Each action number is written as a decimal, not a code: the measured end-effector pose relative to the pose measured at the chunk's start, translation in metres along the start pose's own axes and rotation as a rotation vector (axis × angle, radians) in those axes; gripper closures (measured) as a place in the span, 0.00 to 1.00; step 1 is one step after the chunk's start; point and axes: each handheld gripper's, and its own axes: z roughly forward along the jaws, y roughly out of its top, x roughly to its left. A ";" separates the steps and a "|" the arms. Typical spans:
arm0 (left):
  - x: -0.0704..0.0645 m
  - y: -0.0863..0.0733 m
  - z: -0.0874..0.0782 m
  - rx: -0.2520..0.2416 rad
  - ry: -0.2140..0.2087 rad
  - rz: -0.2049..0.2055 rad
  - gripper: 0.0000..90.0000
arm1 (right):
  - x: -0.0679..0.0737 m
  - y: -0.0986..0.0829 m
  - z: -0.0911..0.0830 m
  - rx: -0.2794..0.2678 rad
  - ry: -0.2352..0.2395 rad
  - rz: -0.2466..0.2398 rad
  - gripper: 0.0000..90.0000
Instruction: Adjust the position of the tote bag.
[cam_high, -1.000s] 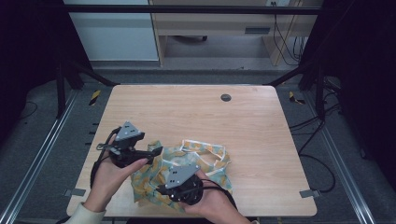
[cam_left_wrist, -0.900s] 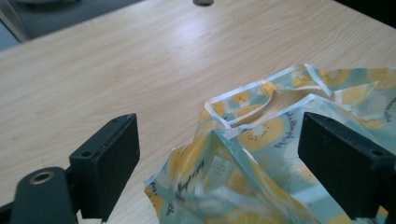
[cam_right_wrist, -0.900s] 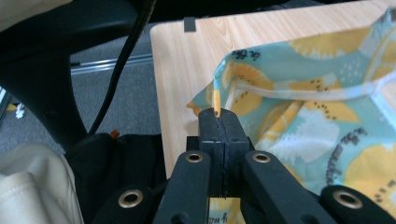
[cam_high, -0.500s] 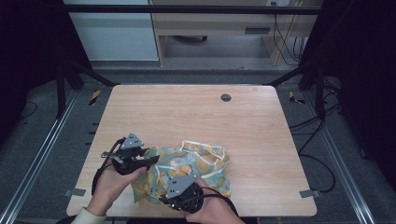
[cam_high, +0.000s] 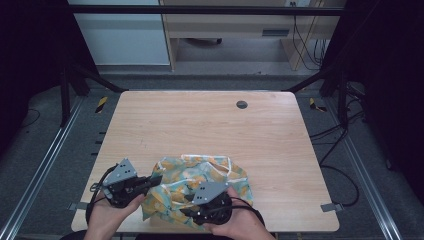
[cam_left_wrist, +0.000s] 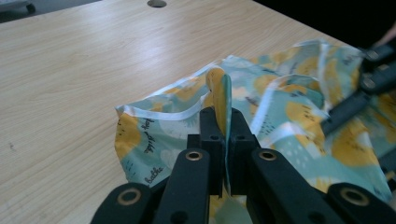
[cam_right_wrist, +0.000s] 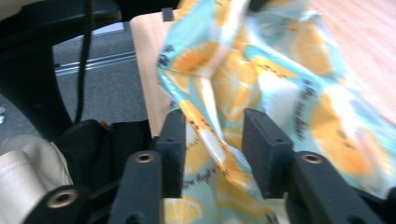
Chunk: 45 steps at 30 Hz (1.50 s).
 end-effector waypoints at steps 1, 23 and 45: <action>-0.002 -0.002 -0.002 0.001 -0.003 0.004 0.98 | -0.001 0.000 -0.004 -0.002 -0.011 0.001 0.61; -0.025 -0.057 0.024 0.164 -0.058 0.080 0.98 | -0.057 -0.010 -0.036 -0.005 -0.149 0.124 0.51; -0.030 -0.065 0.036 0.180 -0.074 0.103 0.98 | -0.026 -0.067 -0.043 0.093 -0.078 0.109 1.00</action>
